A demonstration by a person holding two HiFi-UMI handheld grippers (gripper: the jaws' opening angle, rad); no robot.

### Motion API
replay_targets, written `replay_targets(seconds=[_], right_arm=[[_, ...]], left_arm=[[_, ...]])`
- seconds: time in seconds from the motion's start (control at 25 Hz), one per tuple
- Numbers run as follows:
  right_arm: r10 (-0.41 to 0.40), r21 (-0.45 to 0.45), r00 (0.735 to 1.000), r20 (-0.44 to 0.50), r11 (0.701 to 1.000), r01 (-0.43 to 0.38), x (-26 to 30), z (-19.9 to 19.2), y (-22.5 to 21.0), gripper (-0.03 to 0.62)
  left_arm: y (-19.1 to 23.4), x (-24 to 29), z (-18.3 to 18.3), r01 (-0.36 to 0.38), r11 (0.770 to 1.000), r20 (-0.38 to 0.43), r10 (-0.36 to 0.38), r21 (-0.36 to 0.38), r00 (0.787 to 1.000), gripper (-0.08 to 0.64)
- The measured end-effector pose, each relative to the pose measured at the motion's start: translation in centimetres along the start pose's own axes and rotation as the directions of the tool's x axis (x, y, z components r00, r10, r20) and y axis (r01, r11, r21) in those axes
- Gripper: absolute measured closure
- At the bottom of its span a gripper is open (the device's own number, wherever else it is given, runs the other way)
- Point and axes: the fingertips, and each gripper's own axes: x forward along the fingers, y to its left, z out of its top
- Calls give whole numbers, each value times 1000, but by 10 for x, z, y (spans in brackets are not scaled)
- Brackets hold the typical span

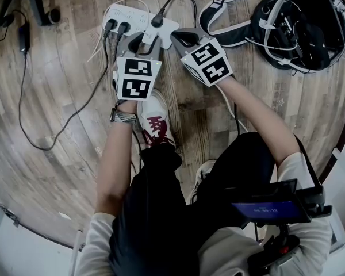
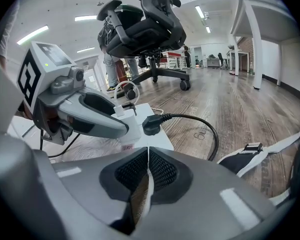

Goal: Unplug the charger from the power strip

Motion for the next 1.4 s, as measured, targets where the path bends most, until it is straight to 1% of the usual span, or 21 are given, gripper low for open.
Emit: replay_targets(seconds=[0.16, 0.2, 0.28, 0.36, 0.44, 0.6, 0.72, 0.8, 0.88, 0.96, 1.08, 1.16, 1.24, 1.28, 1.4], right_arm=[[0, -2, 1000, 6, 1000, 0, 0, 1, 0, 584], [-1, -3, 1000, 7, 1000, 1, 0, 2, -1, 584], [-3, -4, 1000, 10, 1000, 3, 1, 2, -1, 584], [-4, -3, 1000, 12, 1000, 4, 1, 2, -1, 584], [-5, -4, 1000, 11, 1000, 5, 0, 2, -1, 584], [1, -4, 1000, 8, 1000, -1, 1, 3, 0, 584], [4, -3, 1000, 7, 1000, -4, 1, 3, 0, 584], [4, -3, 1000, 7, 1000, -4, 1, 2, 0, 584], [6, -4, 1000, 7, 1000, -6, 1, 2, 0, 584], [7, -4, 1000, 7, 1000, -7, 2, 2, 0, 584], [6, -3, 1000, 7, 1000, -6, 1, 3, 0, 584], [4, -2, 1000, 8, 1000, -4, 1, 3, -1, 584], [4, -1, 1000, 9, 1000, -4, 1, 3, -1, 584], [4, -2, 1000, 9, 1000, -4, 2, 3, -1, 584], [3, -5, 1000, 7, 1000, -3, 2, 3, -1, 584]], left_arm=[[4, -1, 1, 44, 991, 21, -41, -123, 999, 419], [4, -2, 1, 49, 989, 26, -45, -143, 999, 417], [5, -2, 1, 49, 987, 31, -45, -156, 999, 417], [5, -2, 1, 43, 989, 29, -40, -143, 999, 417], [4, -2, 1, 32, 994, 22, -30, -109, 999, 419], [2, -2, 2, -10, 1000, -9, 10, 3, 1000, 420], [1, -1, 2, -23, 999, -19, 24, 30, 1000, 420], [1, -1, 2, -20, 999, -21, 21, 28, 1000, 420], [2, -1, 1, -11, 1000, -19, 11, 7, 1000, 420], [3, -1, 1, 6, 999, -10, -7, -41, 1000, 420], [6, -2, 1, 43, 989, 13, -42, -141, 999, 417], [6, -2, 2, 54, 984, 21, -51, -169, 998, 416], [6, -3, 2, 51, 985, 23, -48, -163, 999, 416], [6, -2, 2, 46, 988, 22, -43, -146, 999, 416], [5, -2, 2, 11, 999, 3, -11, -50, 1000, 419]])
